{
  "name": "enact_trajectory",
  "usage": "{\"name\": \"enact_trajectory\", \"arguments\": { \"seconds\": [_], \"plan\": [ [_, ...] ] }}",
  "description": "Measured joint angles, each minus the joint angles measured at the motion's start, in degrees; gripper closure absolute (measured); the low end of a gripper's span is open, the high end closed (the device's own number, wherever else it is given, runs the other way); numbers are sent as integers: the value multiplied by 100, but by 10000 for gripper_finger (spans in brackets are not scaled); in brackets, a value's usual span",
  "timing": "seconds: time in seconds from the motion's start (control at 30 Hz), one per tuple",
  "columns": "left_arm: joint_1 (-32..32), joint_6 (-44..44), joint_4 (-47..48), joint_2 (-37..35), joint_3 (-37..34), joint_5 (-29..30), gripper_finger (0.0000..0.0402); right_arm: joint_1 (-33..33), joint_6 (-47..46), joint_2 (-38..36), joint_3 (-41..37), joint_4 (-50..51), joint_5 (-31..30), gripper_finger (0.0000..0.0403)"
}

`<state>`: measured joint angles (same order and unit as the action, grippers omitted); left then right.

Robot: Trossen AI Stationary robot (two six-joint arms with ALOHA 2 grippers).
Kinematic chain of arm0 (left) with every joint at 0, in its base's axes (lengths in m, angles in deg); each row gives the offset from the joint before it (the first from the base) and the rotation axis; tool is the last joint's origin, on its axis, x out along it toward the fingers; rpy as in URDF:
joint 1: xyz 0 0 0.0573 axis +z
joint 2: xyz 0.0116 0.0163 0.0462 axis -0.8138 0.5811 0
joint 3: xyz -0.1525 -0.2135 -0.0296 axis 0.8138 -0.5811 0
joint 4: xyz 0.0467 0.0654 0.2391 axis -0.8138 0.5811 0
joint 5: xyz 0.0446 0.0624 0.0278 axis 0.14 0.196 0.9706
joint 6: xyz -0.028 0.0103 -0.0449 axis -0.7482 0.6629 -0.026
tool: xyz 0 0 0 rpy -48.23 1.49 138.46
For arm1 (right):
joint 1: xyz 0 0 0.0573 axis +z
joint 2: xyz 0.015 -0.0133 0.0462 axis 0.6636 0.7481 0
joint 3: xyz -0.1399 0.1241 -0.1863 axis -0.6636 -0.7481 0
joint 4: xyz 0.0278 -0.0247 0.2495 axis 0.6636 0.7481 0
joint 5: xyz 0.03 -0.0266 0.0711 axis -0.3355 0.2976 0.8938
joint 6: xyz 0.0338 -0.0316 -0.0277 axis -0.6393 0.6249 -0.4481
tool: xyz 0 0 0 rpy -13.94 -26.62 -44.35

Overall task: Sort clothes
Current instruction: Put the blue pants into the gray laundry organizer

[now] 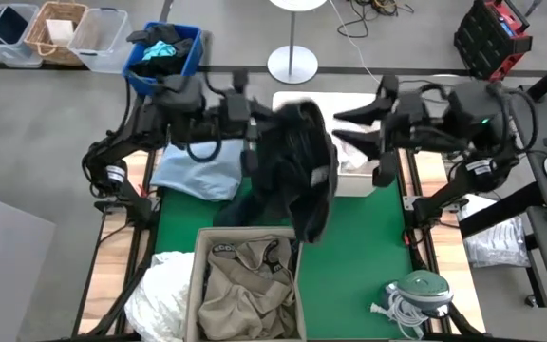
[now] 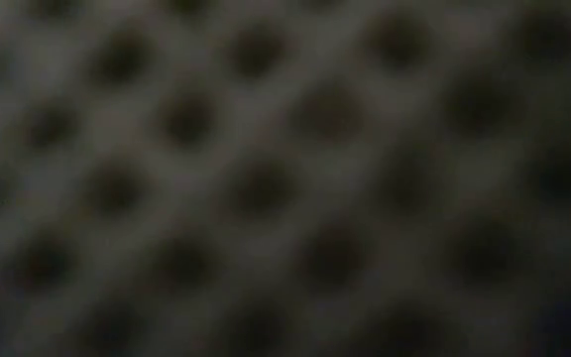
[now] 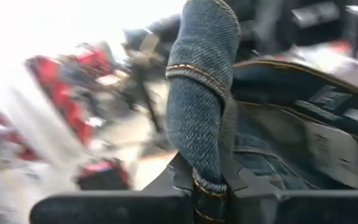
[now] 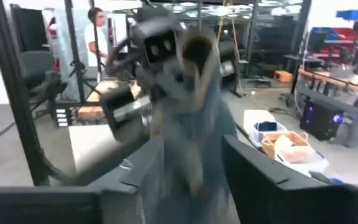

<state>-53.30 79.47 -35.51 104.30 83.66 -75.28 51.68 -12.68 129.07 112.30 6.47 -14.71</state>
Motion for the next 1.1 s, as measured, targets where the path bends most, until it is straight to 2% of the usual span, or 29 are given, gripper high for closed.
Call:
{"name": "enact_trajectory", "arguments": {
  "seconds": [0.13, 0.3, 0.47, 0.63, 0.9, 1.1],
  "plan": [
    [8, 196, -815, -131, -8, 375, 401, -2, -135, -184, -11, 72, -135, 235],
    [30, 505, -1733, -280, 12, 518, 401, 48, 447, -218, -11, 582, -96, 209],
    [48, 938, -2134, -298, 6, 1405, 401, 122, 841, -10, -31, 861, -81, 197],
    [51, 1220, -2209, -313, 7, 2091, 401, 219, 1029, 227, -26, 823, -79, 193],
    [54, 1145, -1838, -219, 6, 2103, 402, 216, 1888, 648, -26, 20, -276, 205],
    [54, 898, -845, -190, 7, 2063, 401, 269, 3305, 742, -27, -662, -526, 212]
  ]
}}
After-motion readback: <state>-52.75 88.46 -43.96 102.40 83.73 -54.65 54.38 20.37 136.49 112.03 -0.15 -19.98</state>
